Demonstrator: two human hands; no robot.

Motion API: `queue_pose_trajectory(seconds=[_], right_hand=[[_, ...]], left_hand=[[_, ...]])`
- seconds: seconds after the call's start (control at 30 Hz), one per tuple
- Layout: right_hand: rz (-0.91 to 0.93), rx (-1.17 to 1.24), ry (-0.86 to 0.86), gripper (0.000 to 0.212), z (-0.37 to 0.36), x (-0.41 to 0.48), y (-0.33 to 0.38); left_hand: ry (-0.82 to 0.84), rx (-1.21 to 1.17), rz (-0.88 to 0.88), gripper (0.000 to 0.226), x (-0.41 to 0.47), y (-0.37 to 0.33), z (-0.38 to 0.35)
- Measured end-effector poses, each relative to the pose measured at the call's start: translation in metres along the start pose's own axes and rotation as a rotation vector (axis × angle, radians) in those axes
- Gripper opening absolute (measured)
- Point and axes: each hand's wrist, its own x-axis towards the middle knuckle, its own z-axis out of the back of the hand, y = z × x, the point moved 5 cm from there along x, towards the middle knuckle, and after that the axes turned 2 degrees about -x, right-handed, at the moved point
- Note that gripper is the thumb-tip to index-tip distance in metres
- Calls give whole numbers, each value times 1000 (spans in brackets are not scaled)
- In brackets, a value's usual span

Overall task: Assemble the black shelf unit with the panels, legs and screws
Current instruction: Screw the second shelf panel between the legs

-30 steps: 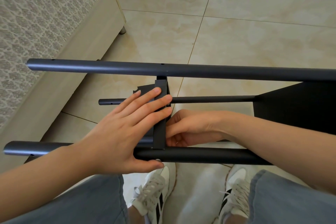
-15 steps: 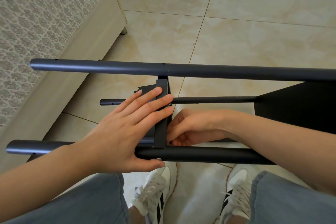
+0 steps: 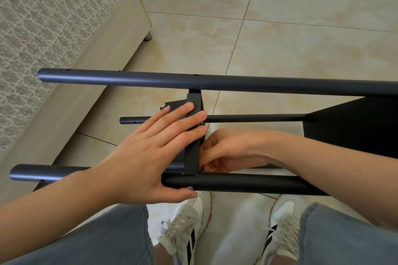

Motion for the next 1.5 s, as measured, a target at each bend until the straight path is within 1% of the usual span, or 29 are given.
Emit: queue_pose_trajectory(seconds=[0.13,0.23,0.37,0.47,0.57,0.63,0.77,1.0,1.13,1.4,1.5], right_hand=[[56,37,13,10,-6,3,3],[27,67,30,14,-3,1,3],[-8,9,38,16,0,-2,2],[21,-5,6,13,-3,1,3],[50,63,13,16,-7,2,5],[25,93,21,20,-3,0,4],[-12,38,42,11,1,-2,2],[35,75,31,15,-3,2,3],[0,60,50,9,-1,-1,3],[-4,49,35,12,-3,1,2],[6,46,30,18,-5,0,3]], left_hand=[[3,1,2,96,0,0,0],[6,3,2,95,0,1,0],[5,1,3,95,1,1,0],[3,5,4,95,1,1,0],[0,4,4,96,1,1,1],[-1,0,3,95,1,2,1],[2,-6,6,95,1,2,0],[0,0,0,95,1,2,0],[0,-3,-1,95,1,2,0],[-2,-3,0,94,1,2,0],[-1,-4,-1,94,1,2,1]])
